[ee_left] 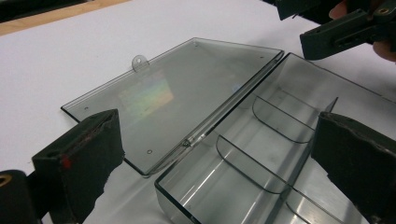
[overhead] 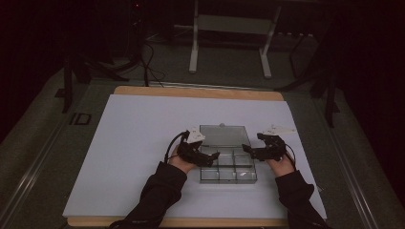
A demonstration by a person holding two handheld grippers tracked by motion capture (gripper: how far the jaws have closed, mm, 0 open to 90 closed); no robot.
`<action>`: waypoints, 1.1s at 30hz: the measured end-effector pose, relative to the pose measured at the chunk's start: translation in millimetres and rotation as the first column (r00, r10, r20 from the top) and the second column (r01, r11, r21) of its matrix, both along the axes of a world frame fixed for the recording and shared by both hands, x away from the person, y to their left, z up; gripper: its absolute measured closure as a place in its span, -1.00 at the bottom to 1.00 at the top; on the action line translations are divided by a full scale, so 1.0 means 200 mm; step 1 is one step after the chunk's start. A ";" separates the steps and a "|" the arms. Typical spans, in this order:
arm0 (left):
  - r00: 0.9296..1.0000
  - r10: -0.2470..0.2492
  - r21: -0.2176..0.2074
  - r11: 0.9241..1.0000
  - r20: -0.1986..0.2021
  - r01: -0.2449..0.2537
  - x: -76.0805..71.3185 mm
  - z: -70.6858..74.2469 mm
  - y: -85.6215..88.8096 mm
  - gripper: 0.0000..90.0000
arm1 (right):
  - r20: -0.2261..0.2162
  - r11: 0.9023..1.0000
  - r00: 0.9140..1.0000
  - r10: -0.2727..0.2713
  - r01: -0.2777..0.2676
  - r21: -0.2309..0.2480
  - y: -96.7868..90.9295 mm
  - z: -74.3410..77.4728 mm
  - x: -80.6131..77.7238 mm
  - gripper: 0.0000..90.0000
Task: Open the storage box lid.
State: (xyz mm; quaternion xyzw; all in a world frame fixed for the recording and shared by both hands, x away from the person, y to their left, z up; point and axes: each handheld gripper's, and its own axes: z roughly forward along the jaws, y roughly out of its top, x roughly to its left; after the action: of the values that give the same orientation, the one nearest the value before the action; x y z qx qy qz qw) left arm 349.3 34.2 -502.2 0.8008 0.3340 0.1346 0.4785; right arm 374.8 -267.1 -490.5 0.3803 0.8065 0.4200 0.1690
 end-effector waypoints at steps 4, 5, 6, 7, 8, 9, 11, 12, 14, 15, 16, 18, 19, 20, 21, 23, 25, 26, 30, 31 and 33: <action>1.000 -0.002 0.010 1.000 0.004 0.002 -0.02 0.01 0.01 -0.92 | 0.009 1.000 1.000 -0.001 0.001 -0.010 -0.02 0.00 -0.02 -0.67; 1.000 0.000 0.013 1.000 0.004 0.000 -0.02 0.01 0.02 -0.92 | 0.006 1.000 1.000 0.000 0.000 -0.009 -0.02 0.00 -0.03 -0.67; 1.000 -0.001 0.015 1.000 0.006 0.001 -0.03 0.02 0.02 -0.92 | 0.006 1.000 1.000 0.000 0.000 -0.011 -0.03 0.00 -0.03 -0.67; 1.000 -0.001 0.013 1.000 0.005 0.001 -0.03 0.02 0.02 -0.92 | 0.007 1.000 1.000 -0.001 0.001 -0.013 -0.04 0.00 -0.04 -0.67; 1.000 0.000 0.019 1.000 0.003 0.000 -0.04 0.02 0.03 -0.92 | 0.006 1.000 1.000 -0.003 0.003 -0.014 -0.04 0.00 -0.04 -0.67; 1.000 0.000 0.022 1.000 0.007 0.000 -0.04 0.02 0.03 -0.92 | 0.007 1.000 1.000 -0.004 0.004 -0.011 -0.05 0.01 -0.05 -0.67; 1.000 -0.003 0.026 1.000 0.010 0.003 -0.06 0.03 0.04 -0.92 | 0.006 1.000 1.000 -0.007 0.007 -0.009 -0.06 0.01 -0.06 -0.67; 1.000 -0.005 0.024 1.000 0.011 0.004 -0.06 0.03 0.04 -0.92 | 0.005 1.000 1.000 -0.009 0.009 -0.007 -0.07 0.01 -0.07 -0.67; 1.000 -0.006 0.020 1.000 0.009 0.005 -0.08 0.03 0.05 -0.92 | 0.009 1.000 1.000 -0.010 0.010 -0.010 -0.08 0.01 -0.08 -0.66; 1.000 -0.003 0.020 1.000 0.007 0.003 -0.09 0.03 0.05 -0.92 | 0.005 1.000 1.000 -0.009 0.009 -0.010 -0.09 0.01 -0.08 -0.66; 1.000 -0.003 0.018 1.000 0.004 0.003 -0.09 0.03 0.06 -0.92 | 0.003 1.000 1.000 -0.010 0.010 -0.014 -0.09 0.01 -0.09 -0.67; 1.000 0.000 0.015 1.000 -0.001 0.000 -0.11 0.02 0.07 -0.92 | 0.006 1.000 1.000 -0.010 0.010 -0.011 -0.10 0.01 -0.10 -0.66; 1.000 -0.001 0.015 1.000 -0.001 0.001 -0.12 0.02 0.07 -0.92 | 0.008 1.000 1.000 -0.012 0.013 -0.012 -0.11 0.01 -0.11 -0.66; 1.000 -0.003 0.019 1.000 0.001 0.003 -0.13 0.02 0.08 -0.92 | 0.009 1.000 1.000 -0.014 0.014 -0.013 -0.12 0.01 -0.12 -0.66; 1.000 -0.003 0.019 1.000 0.001 0.003 -0.13 0.02 0.08 -0.92 | 0.007 1.000 1.000 -0.015 0.015 -0.011 -0.12 0.01 -0.12 -0.66; 1.000 -0.002 0.015 1.000 -0.001 0.002 -0.15 0.02 0.09 -0.92 | 0.010 1.000 1.000 -0.015 0.015 -0.011 -0.14 0.00 -0.14 -0.67; 1.000 -0.001 0.009 1.000 -0.003 0.001 -0.17 0.01 0.10 -0.92 | 0.017 1.000 1.000 -0.016 0.017 -0.013 -0.15 -0.01 -0.16 -0.67; 1.000 -0.002 0.011 1.000 -0.004 0.002 -0.18 0.01 0.11 -0.92 | 0.013 1.000 1.000 -0.017 0.018 -0.009 -0.15 -0.01 -0.16 -0.67; 1.000 -0.002 0.016 1.000 -0.001 0.002 -0.21 0.00 0.13 -0.92 | 0.021 1.000 1.000 -0.015 0.015 -0.008 -0.17 -0.01 -0.20 -0.67; 1.000 0.000 0.017 1.000 0.000 0.000 -0.22 0.00 0.13 -0.92 | 0.023 1.000 1.000 -0.011 0.011 -0.010 -0.18 -0.02 -0.20 -0.67; 1.000 0.003 0.017 1.000 0.000 -0.003 -0.23 0.00 0.15 -0.92 | 0.025 1.000 1.000 -0.006 0.006 -0.017 -0.18 -0.02 -0.22 -0.67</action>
State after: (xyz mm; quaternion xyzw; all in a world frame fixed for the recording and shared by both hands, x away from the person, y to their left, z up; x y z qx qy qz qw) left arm 302.8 63.7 -502.7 0.8044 0.3340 0.1381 0.4715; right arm 330.7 -303.3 -495.2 0.3760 0.8068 0.4172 0.1835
